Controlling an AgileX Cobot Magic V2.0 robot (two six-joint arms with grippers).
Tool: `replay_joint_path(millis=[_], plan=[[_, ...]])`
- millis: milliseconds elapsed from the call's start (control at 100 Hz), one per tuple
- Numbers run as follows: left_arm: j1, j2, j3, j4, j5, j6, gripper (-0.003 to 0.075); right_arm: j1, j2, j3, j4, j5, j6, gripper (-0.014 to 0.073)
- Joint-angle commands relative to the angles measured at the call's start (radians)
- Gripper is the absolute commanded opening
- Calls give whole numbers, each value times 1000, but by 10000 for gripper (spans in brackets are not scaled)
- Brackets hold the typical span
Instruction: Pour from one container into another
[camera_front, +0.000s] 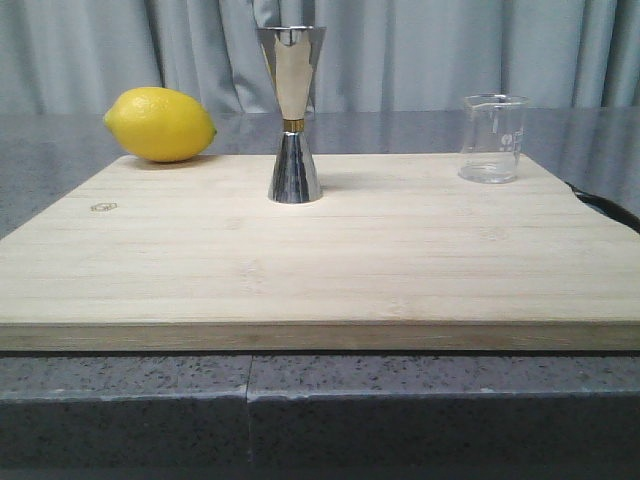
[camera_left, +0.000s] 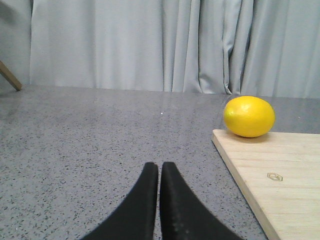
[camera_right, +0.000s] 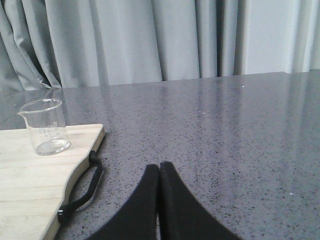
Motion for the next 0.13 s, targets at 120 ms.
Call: replay_joint_path(millis=[120], plan=[[4,-24,4,0,-80,2,-19,-3,-23,26,0,-82,-11,-71]])
